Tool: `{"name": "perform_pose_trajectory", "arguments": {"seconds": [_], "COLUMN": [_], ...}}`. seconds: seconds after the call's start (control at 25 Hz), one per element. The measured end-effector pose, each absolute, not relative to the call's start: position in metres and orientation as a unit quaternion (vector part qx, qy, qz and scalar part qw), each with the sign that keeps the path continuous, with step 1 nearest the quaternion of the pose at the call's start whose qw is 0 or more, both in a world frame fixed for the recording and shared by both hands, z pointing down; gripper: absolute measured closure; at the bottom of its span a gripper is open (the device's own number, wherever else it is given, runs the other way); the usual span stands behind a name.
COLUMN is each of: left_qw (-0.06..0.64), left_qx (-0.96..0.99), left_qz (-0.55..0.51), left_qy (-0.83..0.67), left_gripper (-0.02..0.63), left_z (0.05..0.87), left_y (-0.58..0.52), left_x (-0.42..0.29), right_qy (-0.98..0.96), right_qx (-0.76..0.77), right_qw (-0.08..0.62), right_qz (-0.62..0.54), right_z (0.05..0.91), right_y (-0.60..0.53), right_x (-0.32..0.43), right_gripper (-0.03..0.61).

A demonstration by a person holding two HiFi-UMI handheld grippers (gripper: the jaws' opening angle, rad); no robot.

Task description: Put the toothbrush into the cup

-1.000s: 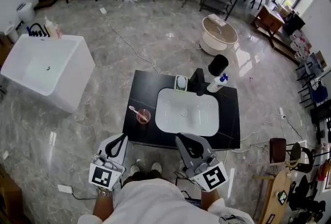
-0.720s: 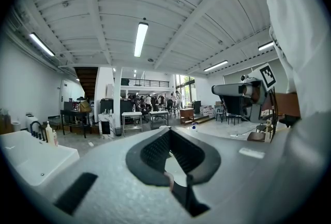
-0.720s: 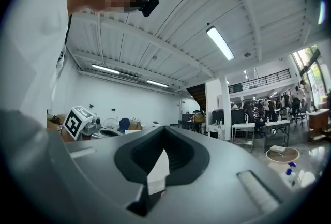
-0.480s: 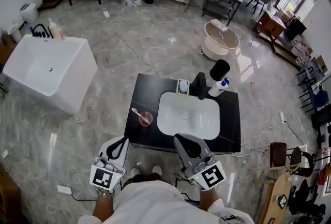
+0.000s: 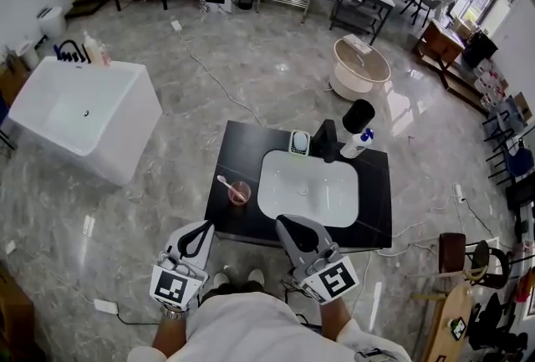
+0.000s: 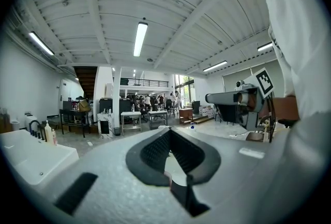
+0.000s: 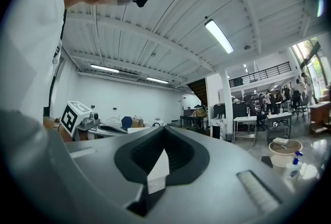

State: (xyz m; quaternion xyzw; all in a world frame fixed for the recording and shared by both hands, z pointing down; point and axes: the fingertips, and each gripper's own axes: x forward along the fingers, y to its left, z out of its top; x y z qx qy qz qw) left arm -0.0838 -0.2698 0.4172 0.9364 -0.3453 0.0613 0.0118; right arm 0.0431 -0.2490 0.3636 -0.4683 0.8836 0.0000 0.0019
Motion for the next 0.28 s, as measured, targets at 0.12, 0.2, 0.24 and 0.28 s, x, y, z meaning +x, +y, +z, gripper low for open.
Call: {"name": "perform_pose_trajectory", "arguments": {"seconds": [0.12, 0.2, 0.24, 0.28], "left_qw": [0.015, 0.012, 0.009, 0.007], "left_qx": [0.935, 0.935, 0.936, 0.936], "left_qz": [0.070, 0.060, 0.054, 0.049], "left_qy": [-0.348, -0.348, -0.348, -0.347], "left_gripper": [0.615, 0.615, 0.615, 0.615], "left_z": [0.4245, 0.4220, 0.4200, 0.4182], "left_y": [-0.2694, -0.2710, -0.2717, -0.2724], "left_x": [-0.0874, -0.0872, -0.0869, -0.0867], "right_qy": [0.883, 0.882, 0.881, 0.881], "right_qx": [-0.469, -0.471, -0.473, -0.474], "right_qw": [0.001, 0.001, 0.001, 0.001], "right_qz": [-0.003, -0.003, -0.002, -0.002], "right_z": [0.3666, 0.3679, 0.3683, 0.3687], "right_y": [-0.2503, -0.2513, -0.2516, -0.2519], "right_x": [0.0438, 0.0452, 0.0457, 0.0462], "right_gripper": [0.568, 0.568, 0.568, 0.568]}}
